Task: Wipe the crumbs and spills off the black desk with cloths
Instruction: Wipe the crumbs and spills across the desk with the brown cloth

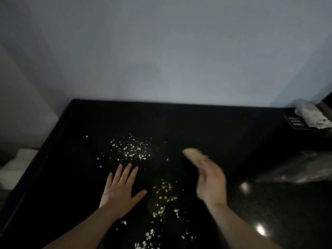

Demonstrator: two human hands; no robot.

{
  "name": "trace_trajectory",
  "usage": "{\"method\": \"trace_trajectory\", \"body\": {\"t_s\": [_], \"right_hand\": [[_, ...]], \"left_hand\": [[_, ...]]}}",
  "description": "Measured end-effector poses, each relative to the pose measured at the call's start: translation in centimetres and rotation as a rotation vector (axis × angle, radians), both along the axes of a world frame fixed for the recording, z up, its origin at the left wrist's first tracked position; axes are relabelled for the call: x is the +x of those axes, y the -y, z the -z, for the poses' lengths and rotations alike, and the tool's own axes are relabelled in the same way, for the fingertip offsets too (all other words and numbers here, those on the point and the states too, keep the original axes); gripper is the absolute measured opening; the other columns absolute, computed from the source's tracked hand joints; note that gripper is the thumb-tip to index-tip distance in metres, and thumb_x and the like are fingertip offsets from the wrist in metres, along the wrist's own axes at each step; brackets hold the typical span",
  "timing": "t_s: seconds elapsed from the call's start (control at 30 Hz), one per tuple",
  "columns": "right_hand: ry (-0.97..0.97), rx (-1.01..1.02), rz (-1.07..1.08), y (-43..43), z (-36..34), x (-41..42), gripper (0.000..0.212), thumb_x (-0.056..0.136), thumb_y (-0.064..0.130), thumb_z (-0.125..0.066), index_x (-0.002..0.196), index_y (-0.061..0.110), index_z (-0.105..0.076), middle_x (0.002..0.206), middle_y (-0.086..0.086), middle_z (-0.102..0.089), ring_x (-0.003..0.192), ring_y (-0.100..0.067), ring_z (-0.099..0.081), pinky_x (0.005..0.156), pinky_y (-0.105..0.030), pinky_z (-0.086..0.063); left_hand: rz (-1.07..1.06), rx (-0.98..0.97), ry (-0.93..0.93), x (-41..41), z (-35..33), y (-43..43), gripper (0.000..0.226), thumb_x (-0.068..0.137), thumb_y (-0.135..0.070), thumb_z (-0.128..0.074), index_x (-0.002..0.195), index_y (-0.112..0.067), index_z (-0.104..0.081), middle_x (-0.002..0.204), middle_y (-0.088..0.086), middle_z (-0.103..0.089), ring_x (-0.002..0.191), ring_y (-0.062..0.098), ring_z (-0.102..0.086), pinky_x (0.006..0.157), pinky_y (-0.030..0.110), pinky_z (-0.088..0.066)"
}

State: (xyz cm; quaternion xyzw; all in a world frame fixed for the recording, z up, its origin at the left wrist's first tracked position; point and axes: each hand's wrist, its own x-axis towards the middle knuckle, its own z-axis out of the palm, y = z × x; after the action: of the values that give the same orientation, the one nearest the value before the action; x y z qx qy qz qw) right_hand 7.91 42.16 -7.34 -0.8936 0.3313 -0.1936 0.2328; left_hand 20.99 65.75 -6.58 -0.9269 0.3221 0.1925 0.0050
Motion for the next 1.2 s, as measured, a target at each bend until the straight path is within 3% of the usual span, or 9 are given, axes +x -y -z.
{"method": "trace_trajectory", "body": {"t_s": [0.13,0.37,0.57,0.73,0.83,0.93,1.07,1.13,1.2], "right_hand": [[-0.192,0.011,0.354,2.4,-0.4,0.7,0.048,0.089,0.009,-0.053,0.136,0.01,-0.046,0.145,-0.011,-0.04,0.135,-0.025,-0.036,0.112,-0.041,-0.031],[-0.073,0.063,-0.478,-4.6,-0.6,4.4,0.043,0.088,0.01,-0.058,0.128,0.024,-0.055,0.136,0.013,-0.048,0.126,0.002,-0.036,0.113,-0.031,-0.03],[-0.157,0.114,0.378,0.7,-0.6,6.7,0.051,0.089,0.014,-0.054,0.138,0.018,-0.041,0.14,-0.005,-0.046,0.129,-0.019,-0.044,0.108,-0.041,-0.037],[-0.152,0.02,-0.235,-4.6,-0.1,10.0,0.049,0.088,0.01,-0.052,0.135,0.026,-0.048,0.146,0.009,-0.039,0.138,-0.008,-0.029,0.116,-0.028,-0.018],[-0.179,0.058,-0.57,-6.3,-0.9,10.3,0.047,0.091,0.011,-0.053,0.135,0.027,-0.048,0.14,0.022,-0.033,0.133,0.002,-0.026,0.117,-0.029,-0.018],[0.011,-0.059,-0.29,-3.1,-0.6,9.8,0.042,0.08,0.001,-0.063,0.117,0.019,-0.063,0.121,0.005,-0.061,0.114,-0.012,-0.055,0.106,-0.035,-0.039],[-0.093,0.131,0.463,1.3,-1.0,11.0,0.036,0.086,0.012,-0.059,0.121,0.015,-0.054,0.122,-0.005,-0.059,0.112,-0.022,-0.056,0.097,-0.045,-0.046],[-0.098,0.12,0.419,0.2,-0.8,12.3,0.042,0.084,0.011,-0.059,0.126,0.015,-0.052,0.128,-0.004,-0.056,0.116,-0.022,-0.054,0.099,-0.043,-0.044],[-0.044,0.061,0.07,-2.3,-0.2,13.3,0.049,0.079,0.003,-0.06,0.126,0.017,-0.058,0.129,-0.002,-0.057,0.118,-0.02,-0.053,0.104,-0.034,-0.039]], "left_hand": [[-0.05,-0.033,0.07,0.7,-0.2,-0.4,0.104,0.048,-0.086,0.02,0.134,-0.028,0.03,0.144,-0.007,0.033,0.134,0.017,0.031,0.111,0.042,0.014],[-0.191,-0.06,0.084,3.7,0.1,-1.4,0.097,0.075,-0.078,-0.023,0.136,-0.023,0.029,0.145,-0.004,0.033,0.136,0.019,0.03,0.114,0.048,0.009],[-0.309,-0.02,0.099,5.7,0.8,-1.9,0.108,0.064,-0.086,-0.001,0.145,-0.018,0.021,0.155,0.002,0.022,0.141,0.023,0.024,0.114,0.051,0.006],[-0.301,-0.01,0.181,5.5,1.5,-1.7,0.111,0.054,-0.082,0.021,0.143,-0.018,0.02,0.156,0.002,0.019,0.142,0.022,0.021,0.114,0.05,0.005],[-0.293,0.001,0.206,6.1,1.7,-2.0,0.119,0.056,-0.086,0.022,0.15,-0.018,-0.006,0.158,0.004,-0.004,0.145,0.024,0.0,0.113,0.051,-0.006],[-0.242,-0.056,0.217,7.1,1.9,-2.7,0.102,0.074,-0.084,-0.003,0.132,-0.016,-0.051,0.137,0.009,-0.05,0.126,0.03,-0.044,0.098,0.054,-0.037],[-0.198,-0.068,0.224,7.8,2.0,-3.2,0.09,0.081,-0.079,-0.008,0.13,-0.016,-0.05,0.133,0.008,-0.05,0.125,0.029,-0.04,0.102,0.056,-0.028],[-0.171,-0.042,0.251,7.8,2.5,-3.2,0.091,0.081,-0.078,-0.008,0.139,-0.015,-0.041,0.143,0.009,-0.042,0.133,0.027,-0.03,0.107,0.054,-0.014],[-0.189,-0.022,0.264,7.9,2.7,-3.2,0.094,0.079,-0.08,-0.003,0.145,-0.017,-0.025,0.152,0.008,-0.028,0.14,0.024,-0.017,0.11,0.051,-0.005]]}}
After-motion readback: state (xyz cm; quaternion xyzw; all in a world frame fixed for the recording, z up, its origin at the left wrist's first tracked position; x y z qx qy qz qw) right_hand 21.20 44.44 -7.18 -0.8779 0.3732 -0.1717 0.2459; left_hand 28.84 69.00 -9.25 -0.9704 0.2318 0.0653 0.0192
